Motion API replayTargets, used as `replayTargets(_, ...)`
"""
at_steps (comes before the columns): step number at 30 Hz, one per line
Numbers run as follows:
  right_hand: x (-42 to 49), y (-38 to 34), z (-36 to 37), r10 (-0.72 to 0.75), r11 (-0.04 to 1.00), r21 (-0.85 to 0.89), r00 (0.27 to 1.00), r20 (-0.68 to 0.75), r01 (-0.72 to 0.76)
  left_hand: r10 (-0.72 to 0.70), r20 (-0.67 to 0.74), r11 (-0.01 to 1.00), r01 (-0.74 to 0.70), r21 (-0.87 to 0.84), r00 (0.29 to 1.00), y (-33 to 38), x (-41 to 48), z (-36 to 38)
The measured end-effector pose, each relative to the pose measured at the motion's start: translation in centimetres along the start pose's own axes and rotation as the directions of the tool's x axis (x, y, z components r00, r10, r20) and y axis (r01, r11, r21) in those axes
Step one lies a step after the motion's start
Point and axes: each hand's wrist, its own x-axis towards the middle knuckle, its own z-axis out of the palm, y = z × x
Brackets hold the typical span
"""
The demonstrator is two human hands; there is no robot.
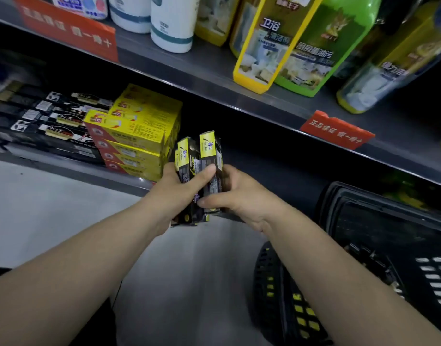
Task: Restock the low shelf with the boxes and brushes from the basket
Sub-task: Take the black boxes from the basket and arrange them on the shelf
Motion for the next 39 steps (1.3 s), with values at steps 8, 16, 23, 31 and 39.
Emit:
replayTargets(8, 5.8, 0.5, -1.3, 0.225, 0.910, -0.347, 0.973, -0.041, -0.225, -0.092, -0.160, 0.996, 0.092, -0.007, 0.983, -1.4, 1.9, -1.4)
replayTargets(16, 15.7, 3.4, -1.2, 0.170, 0.460, -0.868, 0.978, -0.123, -0.190, -0.126, -0.203, 0.992, 0.125, -0.017, 0.971, -1.9, 2.9, -3.4)
replayTargets(23, 19.2, 7.8, 1.4, 0.037, 0.623, -0.766, 0.984, -0.173, -0.158, -0.181, -0.217, 0.980, 0.194, 0.040, 0.959, -3.0, 3.4, -5.0)
replayTargets(31, 19.3, 10.0, 2.4, -0.061, 0.730, -0.677, 0.979, -0.196, -0.090, -0.195, -0.225, 0.975, 0.213, 0.058, 0.955, -3.6, 3.6, -5.2)
replayTargets(39, 14.4, 6.8, 3.4, 0.332, 0.783, 0.610, 0.910, -0.247, -0.120, -0.194, -0.212, 0.975, 0.213, 0.068, 0.958, -3.5, 3.5, -4.3)
